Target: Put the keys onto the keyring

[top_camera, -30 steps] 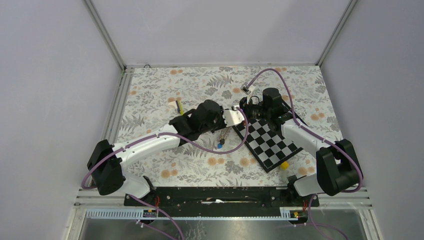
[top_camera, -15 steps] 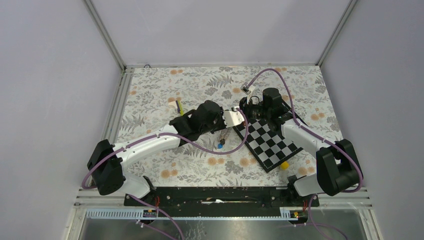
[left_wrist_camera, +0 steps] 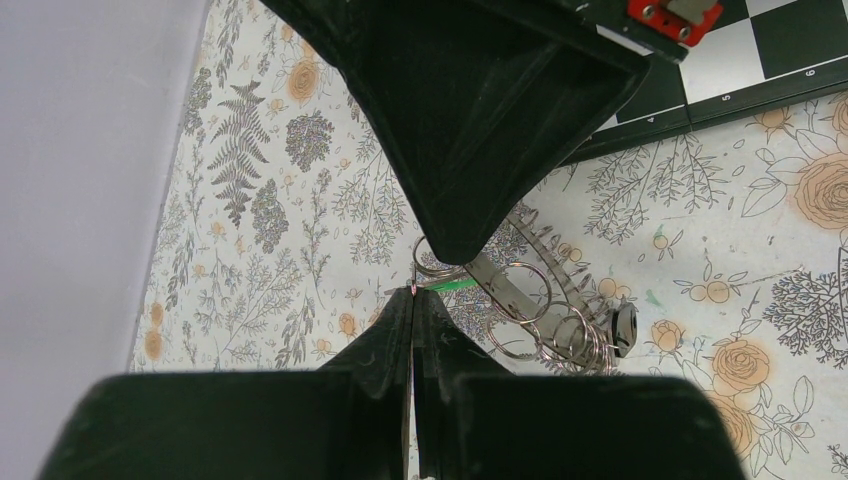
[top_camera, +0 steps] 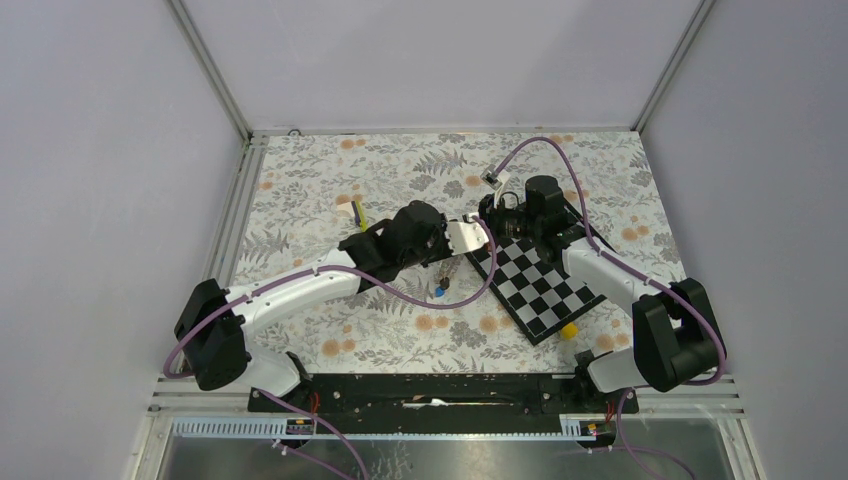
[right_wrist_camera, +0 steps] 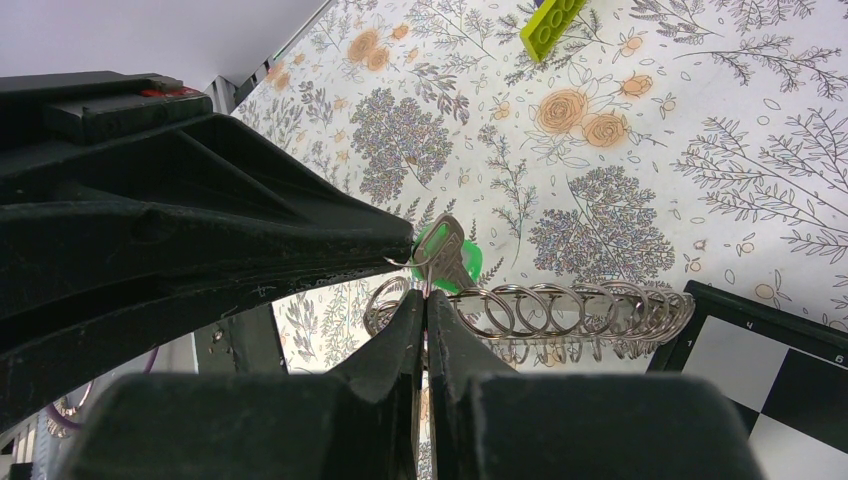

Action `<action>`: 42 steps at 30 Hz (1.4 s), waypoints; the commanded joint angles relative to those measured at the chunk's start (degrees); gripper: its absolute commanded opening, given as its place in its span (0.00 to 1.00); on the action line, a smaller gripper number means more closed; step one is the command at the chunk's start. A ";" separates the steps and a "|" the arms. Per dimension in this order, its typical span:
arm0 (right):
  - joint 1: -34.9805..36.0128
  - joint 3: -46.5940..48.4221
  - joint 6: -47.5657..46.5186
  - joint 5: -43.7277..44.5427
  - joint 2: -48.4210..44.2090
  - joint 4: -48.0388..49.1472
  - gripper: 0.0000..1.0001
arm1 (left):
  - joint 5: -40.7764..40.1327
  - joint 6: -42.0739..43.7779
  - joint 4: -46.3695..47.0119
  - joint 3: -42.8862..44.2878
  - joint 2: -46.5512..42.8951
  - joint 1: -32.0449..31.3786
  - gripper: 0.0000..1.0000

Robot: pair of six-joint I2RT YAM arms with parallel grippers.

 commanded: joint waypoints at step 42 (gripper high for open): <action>0.27 1.55 -0.28 -2.79 -1.83 3.28 0.00 | 1.91 2.45 0.71 -0.90 -1.58 -0.73 0.00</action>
